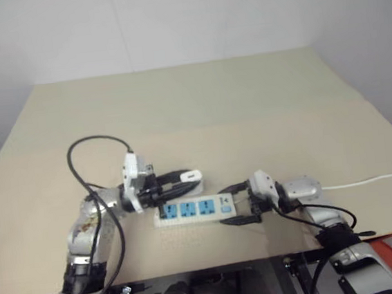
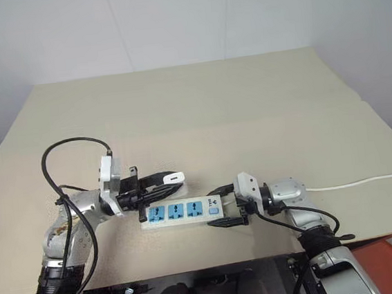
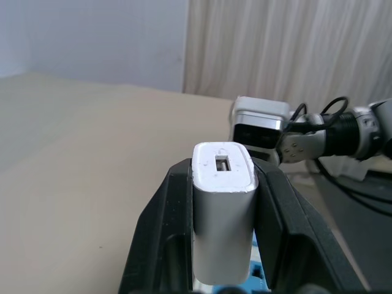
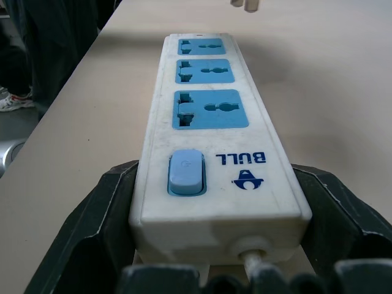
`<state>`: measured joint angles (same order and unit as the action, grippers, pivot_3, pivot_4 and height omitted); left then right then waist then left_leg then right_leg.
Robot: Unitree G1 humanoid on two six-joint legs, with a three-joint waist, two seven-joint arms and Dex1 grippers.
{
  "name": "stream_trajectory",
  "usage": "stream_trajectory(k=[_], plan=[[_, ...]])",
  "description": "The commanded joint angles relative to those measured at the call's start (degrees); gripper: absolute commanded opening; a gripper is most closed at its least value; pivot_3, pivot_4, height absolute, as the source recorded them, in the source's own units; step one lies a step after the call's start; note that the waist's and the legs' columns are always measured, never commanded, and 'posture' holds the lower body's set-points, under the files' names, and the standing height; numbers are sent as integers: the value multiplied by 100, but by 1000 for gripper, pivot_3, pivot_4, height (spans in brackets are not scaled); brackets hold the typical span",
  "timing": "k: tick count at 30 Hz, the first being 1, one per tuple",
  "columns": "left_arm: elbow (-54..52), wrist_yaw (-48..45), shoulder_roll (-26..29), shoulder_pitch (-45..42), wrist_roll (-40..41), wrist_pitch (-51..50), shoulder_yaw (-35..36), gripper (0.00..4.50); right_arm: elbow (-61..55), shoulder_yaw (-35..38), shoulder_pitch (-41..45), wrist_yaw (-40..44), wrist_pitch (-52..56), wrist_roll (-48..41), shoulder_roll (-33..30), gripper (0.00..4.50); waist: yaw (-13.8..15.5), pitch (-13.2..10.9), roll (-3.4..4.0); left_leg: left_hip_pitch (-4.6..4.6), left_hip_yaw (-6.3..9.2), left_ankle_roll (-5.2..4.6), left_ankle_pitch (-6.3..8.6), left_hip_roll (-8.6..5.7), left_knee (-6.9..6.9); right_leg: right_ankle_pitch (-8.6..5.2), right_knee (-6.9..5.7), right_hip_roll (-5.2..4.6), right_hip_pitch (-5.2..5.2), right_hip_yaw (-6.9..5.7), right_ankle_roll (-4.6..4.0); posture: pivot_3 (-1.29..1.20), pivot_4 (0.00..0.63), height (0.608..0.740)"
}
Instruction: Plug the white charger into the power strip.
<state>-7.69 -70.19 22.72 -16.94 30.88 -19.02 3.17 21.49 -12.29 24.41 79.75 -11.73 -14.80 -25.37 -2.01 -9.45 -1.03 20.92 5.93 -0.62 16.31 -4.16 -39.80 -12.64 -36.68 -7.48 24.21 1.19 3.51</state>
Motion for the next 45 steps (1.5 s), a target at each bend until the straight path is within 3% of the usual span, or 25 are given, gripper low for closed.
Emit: stream_trajectory(k=[1,6,15,45], plan=[[110,-170,-22,-163,436,27,92,995,26,-107,-71,93,14,103,-45,3435,-1,0,0,-1,0,0,0,0,0,0,0,0,0,0,0,0,150,740],[294,-526,108,-233,663,-277,-153,995,45,-106,-55,89,-7,115,-51,3435,-7,0,0,-2,0,-2,1,0,0,0,0,0,-1,0,0,0,150,740],[794,-789,5,-200,163,176,-791,995,56,-110,-53,58,-36,133,-36,3435,-2,0,-1,-4,-1,-3,2,0,1,0,1,1,-3,0,0,0,150,740],[2196,-1375,-165,-894,-208,648,-1027,995,-32,-154,-132,100,54,117,-71,3435,5,1,-2,-6,-2,-5,3,0,2,0,6,4,-6,-1,0,0,150,740]])
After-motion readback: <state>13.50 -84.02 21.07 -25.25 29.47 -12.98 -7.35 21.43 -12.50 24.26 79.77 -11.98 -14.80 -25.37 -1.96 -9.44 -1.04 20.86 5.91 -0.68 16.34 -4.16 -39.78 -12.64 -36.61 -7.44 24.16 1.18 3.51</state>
